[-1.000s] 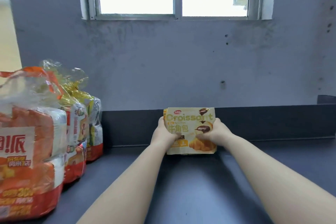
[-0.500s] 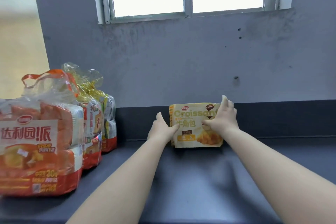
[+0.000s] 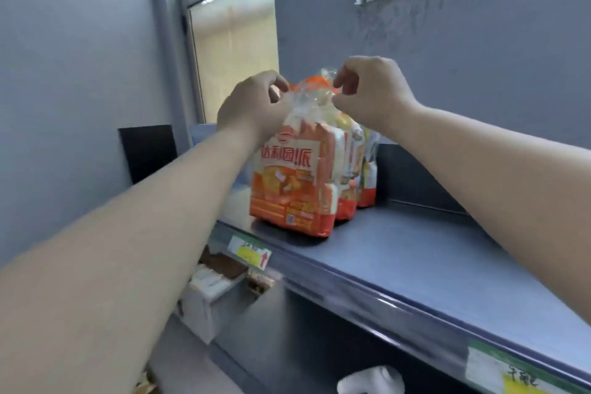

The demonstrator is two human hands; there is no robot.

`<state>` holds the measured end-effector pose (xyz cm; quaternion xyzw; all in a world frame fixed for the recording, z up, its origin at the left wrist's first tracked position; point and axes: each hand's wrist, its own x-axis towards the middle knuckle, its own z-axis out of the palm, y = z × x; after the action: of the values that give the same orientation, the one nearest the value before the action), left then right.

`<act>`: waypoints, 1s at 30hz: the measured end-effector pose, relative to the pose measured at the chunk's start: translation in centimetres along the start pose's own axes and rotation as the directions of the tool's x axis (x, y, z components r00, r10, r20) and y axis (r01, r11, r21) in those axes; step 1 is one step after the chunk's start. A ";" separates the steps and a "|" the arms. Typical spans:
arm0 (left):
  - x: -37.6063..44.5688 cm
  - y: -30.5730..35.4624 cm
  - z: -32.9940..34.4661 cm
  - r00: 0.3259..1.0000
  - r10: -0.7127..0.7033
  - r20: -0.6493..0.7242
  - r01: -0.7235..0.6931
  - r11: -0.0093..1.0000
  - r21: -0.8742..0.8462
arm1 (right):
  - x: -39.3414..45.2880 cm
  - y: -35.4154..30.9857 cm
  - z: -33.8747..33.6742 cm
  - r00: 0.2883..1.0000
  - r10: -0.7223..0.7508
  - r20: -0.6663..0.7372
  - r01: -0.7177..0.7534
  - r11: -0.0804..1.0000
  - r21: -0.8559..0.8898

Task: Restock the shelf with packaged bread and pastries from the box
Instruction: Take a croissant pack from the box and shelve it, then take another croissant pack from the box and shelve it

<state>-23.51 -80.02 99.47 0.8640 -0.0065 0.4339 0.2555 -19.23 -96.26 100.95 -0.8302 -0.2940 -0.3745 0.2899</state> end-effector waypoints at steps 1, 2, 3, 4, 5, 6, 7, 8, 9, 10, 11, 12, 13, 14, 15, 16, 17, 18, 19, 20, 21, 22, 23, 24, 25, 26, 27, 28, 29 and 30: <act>-0.2 -2.1 -2.0 0.999 -0.033 0.004 0.033 0.999 0.039 | 0.5 -2.0 1.5 0.999 -0.035 0.021 0.034 0.998 0.045; -0.5 -4.2 -3.9 0.998 -0.068 0.005 0.067 0.995 0.075 | 0.9 -3.9 3.0 0.996 -0.067 0.055 0.061 0.994 0.091; -0.9 -6.2 -5.7 0.995 -0.104 0.000 0.103 0.989 0.110 | 1.2 -5.7 4.7 0.990 -0.098 0.100 0.084 0.988 0.131; -1.3 -8.1 -7.4 0.990 -0.144 -0.009 0.143 0.978 0.152 | 1.4 -7.5 6.5 0.980 -0.130 0.151 0.106 0.981 0.160; -1.8 -10.0 -8.9 0.983 -0.183 -0.018 0.183 0.963 0.200 | 1.4 -9.1 8.4 0.965 -0.165 0.202 0.129 0.975 0.180; -2.4 -11.9 -10.2 0.974 -0.224 -0.025 0.223 0.942 0.252 | 1.3 -10.7 10.3 0.947 -0.200 0.250 0.153 0.968 0.198; -3.0 -13.8 -11.4 0.964 -0.263 -0.024 0.258 0.916 0.308 | 1.1 -12.1 12.3 0.926 -0.235 0.295 0.175 0.960 0.217; -3.8 -15.7 -12.4 0.952 -0.305 -0.014 0.289 0.886 0.363 | 0.8 -13.5 14.3 0.902 -0.268 0.339 0.196 0.953 0.233; -4.6 -17.6 -13.3 0.937 -0.348 0.004 0.316 0.856 0.410 | 0.5 -14.9 16.2 0.874 -0.299 0.384 0.218 0.946 0.242; -5.5 -19.6 -14.2 0.918 -0.395 0.024 0.344 0.826 0.446 | 0.3 -16.2 18.2 0.843 -0.325 0.429 0.237 0.940 0.246; -6.2 -21.6 -14.9 0.895 -0.444 0.045 0.371 0.797 0.476 | 0.1 -17.4 20.0 0.814 -0.343 0.470 0.251 0.936 0.248; -6.9 -23.6 -15.7 0.871 -0.487 0.066 0.393 0.770 0.503 | 0.0 -18.6 21.8 0.788 -0.353 0.504 0.258 0.933 0.250; -7.5 -25.5 -16.4 0.847 -0.524 0.084 0.408 0.745 0.528 | -0.1 -19.8 23.6 0.768 -0.358 0.531 0.259 0.932 0.254; -8.0 -27.4 -17.2 0.827 -0.554 0.095 0.423 0.724 0.545 | -0.1 -21.1 25.3 0.754 -0.358 0.550 0.255 0.932 0.258; -8.5 -29.2 -17.9 0.808 -0.580 0.098 0.441 0.708 0.552 | 0.0 -22.4 27.0 0.742 -0.361 0.565 0.249 0.931 0.267; -9.0 -31.0 -18.5 0.788 -0.608 0.099 0.465 0.693 0.551 | -0.1 -23.8 28.7 0.727 -0.365 0.581 0.239 0.928 0.284; -9.5 -32.9 -19.1 0.766 -0.635 0.103 0.491 0.681 0.544 | -0.3 -25.3 30.5 0.712 -0.371 0.596 0.225 0.925 0.307; -10.0 -34.9 -19.7 0.742 -0.661 0.114 0.516 0.671 0.532 | -0.5 -26.7 32.5 0.696 -0.377 0.611 0.212 0.921 0.326; -10.6 -36.8 -20.1 0.718 -0.685 0.127 0.539 0.661 0.522 | -0.7 -28.0 34.6 0.678 -0.381 0.629 0.202 0.919 0.339; -11.2 -38.7 -20.5 0.693 -0.708 0.137 0.559 0.647 0.518 | -1.2 -29.3 36.8 0.657 -0.383 0.650 0.193 0.918 0.346; -11.8 -40.7 -20.9 0.670 -0.729 0.143 0.575 0.631 0.522 | -1.6 -30.5 39.1 0.634 -0.382 0.672 0.181 0.919 0.351; -12.5 -42.6 -21.3 0.652 -0.745 0.143 0.588 0.615 0.525 | -2.1 -31.6 41.3 0.611 -0.378 0.696 0.165 0.920 0.355; -13.2 -44.5 -21.5 0.635 -0.760 0.139 0.605 0.601 0.522 | -2.7 -32.4 43.5 0.587 -0.375 0.718 0.148 0.921 0.360; -13.9 -46.5 -21.6 0.614 -0.778 0.134 0.627 0.584 0.516 | -3.2 -33.2 45.6 0.564 -0.369 0.739 0.127 0.923 0.364; -14.7 -48.5 -21.6 0.590 -0.796 0.135 0.649 0.567 0.507 | -3.8 -33.7 47.8 0.545 -0.362 0.756 0.107 0.925 0.365; -15.4 -50.5 -21.5 0.562 -0.816 0.139 0.675 0.549 0.493 | -4.3 -34.1 50.0 0.526 -0.350 0.775 0.091 0.929 0.358; -16.3 -52.7 -21.3 0.533 -0.834 0.146 0.701 0.531 0.475 | -4.9 -34.4 52.2 0.507 -0.337 0.793 0.080 0.935 0.346; -17.1 -54.8 -21.0 0.506 -0.849 0.152 0.727 0.514 0.455 | -5.5 -34.6 54.5 0.486 -0.322 0.812 0.065 0.940 0.334; -17.9 -56.9 -20.8 0.482 -0.862 0.157 0.747 0.498 0.441 | -6.1 -34.8 56.7 0.462 -0.310 0.831 0.048 0.944 0.325; -18.6 -58.9 -20.4 0.457 -0.874 0.164 0.762 0.480 0.434 | -6.7 -34.8 59.0 0.437 -0.298 0.849 0.028 0.948 0.318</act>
<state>-36.56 -23.60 69.84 0.8479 0.4336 0.0810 0.2942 -20.81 -33.73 72.22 -0.8247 -0.5268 0.1291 0.1604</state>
